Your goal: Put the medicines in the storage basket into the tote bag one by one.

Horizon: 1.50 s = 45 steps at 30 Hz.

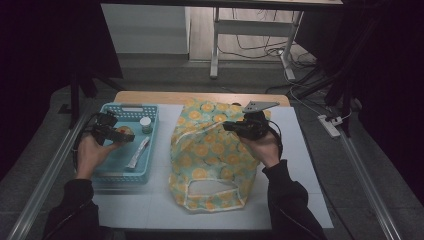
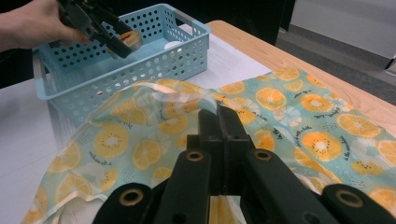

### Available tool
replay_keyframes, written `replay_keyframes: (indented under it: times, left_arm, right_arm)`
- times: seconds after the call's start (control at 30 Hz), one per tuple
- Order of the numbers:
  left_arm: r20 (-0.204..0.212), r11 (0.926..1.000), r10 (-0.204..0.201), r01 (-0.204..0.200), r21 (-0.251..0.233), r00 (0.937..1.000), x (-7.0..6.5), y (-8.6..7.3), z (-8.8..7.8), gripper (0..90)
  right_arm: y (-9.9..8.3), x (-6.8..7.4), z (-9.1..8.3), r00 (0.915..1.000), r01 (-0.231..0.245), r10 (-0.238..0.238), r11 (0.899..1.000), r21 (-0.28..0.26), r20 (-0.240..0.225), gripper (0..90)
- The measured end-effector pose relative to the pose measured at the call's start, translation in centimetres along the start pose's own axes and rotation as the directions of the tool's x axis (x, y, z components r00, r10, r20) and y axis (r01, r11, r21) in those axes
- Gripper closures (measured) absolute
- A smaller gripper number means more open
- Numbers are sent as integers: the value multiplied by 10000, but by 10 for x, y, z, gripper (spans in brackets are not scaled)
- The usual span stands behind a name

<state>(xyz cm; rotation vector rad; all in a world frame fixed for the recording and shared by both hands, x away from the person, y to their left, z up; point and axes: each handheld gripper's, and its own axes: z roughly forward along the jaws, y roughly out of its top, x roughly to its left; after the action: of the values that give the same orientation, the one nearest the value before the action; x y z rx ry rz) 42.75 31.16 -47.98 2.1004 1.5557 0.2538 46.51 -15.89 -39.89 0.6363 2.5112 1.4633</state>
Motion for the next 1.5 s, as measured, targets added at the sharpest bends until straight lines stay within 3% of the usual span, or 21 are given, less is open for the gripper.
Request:
replay_keyframes:
  times: [0.13,0.37,0.57,0.87,1.3,1.5]
  left_arm:
    - [360,9992,253,-242,-329,9990,-9,-1,-7,205]
    - [587,9923,942,-889,-868,9938,-30,-3,-22,205]
    - [869,9819,1577,-1469,-1194,9837,-51,-7,-32,205]
    - [1406,9672,2227,-2006,-1559,9647,-78,-13,-39,205]
    - [2100,9379,3288,-2923,-1869,9207,-124,-14,-40,205]
    - [2493,9221,3716,-3244,-2108,8943,-146,-11,-38,205]
  right_arm:
    - [0,0,0,10000,-15,15,10000,0,24,900]
    - [0,0,0,10000,-16,17,10000,-16,55,900]
    - [-1,-1,1,10000,-28,28,10000,4,63,900]
    - [-1,-1,1,10000,-22,22,10000,-31,82,900]
    - [-2,-3,2,9999,-71,71,10000,-45,121,900]
    - [-3,-4,3,9998,-127,127,9999,-44,152,900]
